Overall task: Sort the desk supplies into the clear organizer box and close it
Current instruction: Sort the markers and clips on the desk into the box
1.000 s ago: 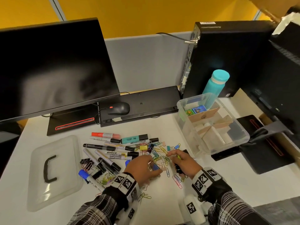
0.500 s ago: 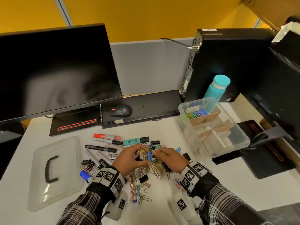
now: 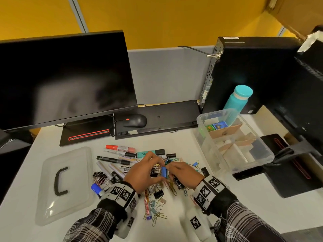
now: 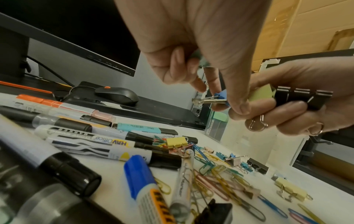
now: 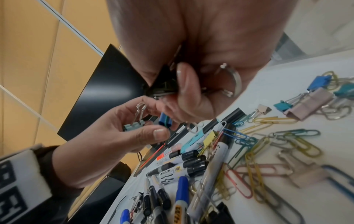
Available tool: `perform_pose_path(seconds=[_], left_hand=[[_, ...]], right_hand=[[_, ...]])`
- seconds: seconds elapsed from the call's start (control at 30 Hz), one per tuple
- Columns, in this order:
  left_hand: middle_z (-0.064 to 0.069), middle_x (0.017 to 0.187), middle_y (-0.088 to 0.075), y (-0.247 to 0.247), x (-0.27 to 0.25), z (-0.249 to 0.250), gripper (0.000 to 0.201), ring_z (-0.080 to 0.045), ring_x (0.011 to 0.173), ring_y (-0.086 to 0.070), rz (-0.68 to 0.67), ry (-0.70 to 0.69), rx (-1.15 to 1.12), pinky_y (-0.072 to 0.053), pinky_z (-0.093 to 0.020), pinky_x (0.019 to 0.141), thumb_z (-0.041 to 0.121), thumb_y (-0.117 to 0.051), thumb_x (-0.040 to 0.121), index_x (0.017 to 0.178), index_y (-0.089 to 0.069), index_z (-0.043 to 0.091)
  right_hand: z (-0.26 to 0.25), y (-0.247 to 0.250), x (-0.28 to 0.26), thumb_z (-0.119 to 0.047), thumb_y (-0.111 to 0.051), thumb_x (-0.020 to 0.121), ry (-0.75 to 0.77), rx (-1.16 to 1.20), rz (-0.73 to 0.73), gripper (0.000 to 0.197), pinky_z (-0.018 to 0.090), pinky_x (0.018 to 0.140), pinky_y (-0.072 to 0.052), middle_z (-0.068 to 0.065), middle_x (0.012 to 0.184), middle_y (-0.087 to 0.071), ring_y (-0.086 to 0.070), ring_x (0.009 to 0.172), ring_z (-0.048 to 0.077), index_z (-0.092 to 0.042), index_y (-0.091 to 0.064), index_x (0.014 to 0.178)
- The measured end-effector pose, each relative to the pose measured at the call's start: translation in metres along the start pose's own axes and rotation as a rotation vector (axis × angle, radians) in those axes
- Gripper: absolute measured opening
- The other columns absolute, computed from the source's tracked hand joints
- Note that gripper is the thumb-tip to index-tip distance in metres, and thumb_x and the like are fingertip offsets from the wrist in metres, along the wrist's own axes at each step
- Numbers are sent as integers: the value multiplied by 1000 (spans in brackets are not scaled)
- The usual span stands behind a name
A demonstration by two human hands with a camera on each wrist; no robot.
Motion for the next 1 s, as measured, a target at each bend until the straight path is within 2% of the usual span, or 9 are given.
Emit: perform_pose_path(seconds=[0.07, 0.13, 0.23, 0.37, 0.43, 0.57, 0.8, 0.93, 1.0], left_hand=[[18, 109, -40, 2, -1, 0, 36, -11, 87, -59, 3, 12, 22, -53, -34, 75, 43, -73, 76, 105, -52, 35], [17, 109, -39, 2, -1, 1, 36, -12, 85, -59, 0, 23, 48, -54, -34, 73, 42, -73, 76, 104, -52, 34], [17, 109, -38, 3, -2, 4, 36, -12, 77, -58, -10, 11, 102, -53, -33, 66, 43, -72, 77, 105, -51, 33], [14, 112, -38, 5, 1, 11, 36, -13, 75, -56, -26, -2, 153, -50, -31, 63, 43, -71, 78, 106, -52, 29], [13, 114, -38, 6, 2, 12, 35, -13, 76, -56, -34, -12, 165, -50, -31, 64, 42, -70, 79, 107, -53, 29], [15, 115, -38, 6, 4, 13, 36, -11, 79, -56, -38, -20, 160, -52, -31, 68, 43, -68, 80, 109, -52, 31], [18, 111, -40, 7, 7, 5, 37, -12, 84, -58, -44, -49, 102, -53, -37, 73, 47, -69, 79, 109, -52, 34], [19, 110, -42, 7, 8, 1, 36, -10, 89, -57, -64, -51, 46, -52, -36, 77, 48, -71, 75, 105, -53, 37], [18, 109, -44, 6, 7, 0, 37, -9, 94, -55, -72, -37, -8, -51, -34, 82, 48, -73, 73, 103, -55, 37]], right_hand=[[1, 1, 1, -25, -37, 100, -9, -11, 5, 34, 24, 58, -38, -4, 66, -53, -47, 50, -1, -19, -57, 72], [-1, 4, 3, -22, -38, 99, 11, -49, 43, 30, 23, 60, -37, -6, 66, -52, -47, 58, 3, -14, -62, 82], [-6, 8, 7, -25, -47, 96, 31, 2, 138, 25, 22, 66, -39, -9, 69, -53, -46, 64, 3, -15, -62, 79], [-7, 11, 11, -24, -53, 92, 32, -93, 186, 17, 26, 73, -42, -3, 83, -61, -52, 75, 10, -14, -61, 81], [-9, 12, 11, -21, -53, 91, 34, -149, 198, 17, 26, 73, -41, -1, 84, -60, -52, 78, 13, -17, -57, 75], [-9, 11, 11, -19, -51, 92, 7, -211, 208, 31, 24, 71, -35, -2, 84, -54, -48, 78, 15, -29, -42, 63], [-7, 8, 14, -19, -49, 92, -4, -193, 227, 16, 26, 71, -38, 2, 85, -56, -50, 79, 17, -14, -50, 77], [-8, 9, 14, -18, -46, 94, -8, -268, 147, 17, 26, 71, -34, 4, 89, -54, -48, 83, 18, -11, -48, 79], [-8, 10, 14, -18, -46, 93, -9, -280, 85, 21, 28, 74, -36, 4, 90, -53, -48, 85, 18, -14, -47, 73]])
Point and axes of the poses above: each hand's wrist, its own x-axis towards the middle knuckle, its own y-axis out of the back of the hand, z = x × y, the point moved 2 cm from there along x, towards the middle knuckle
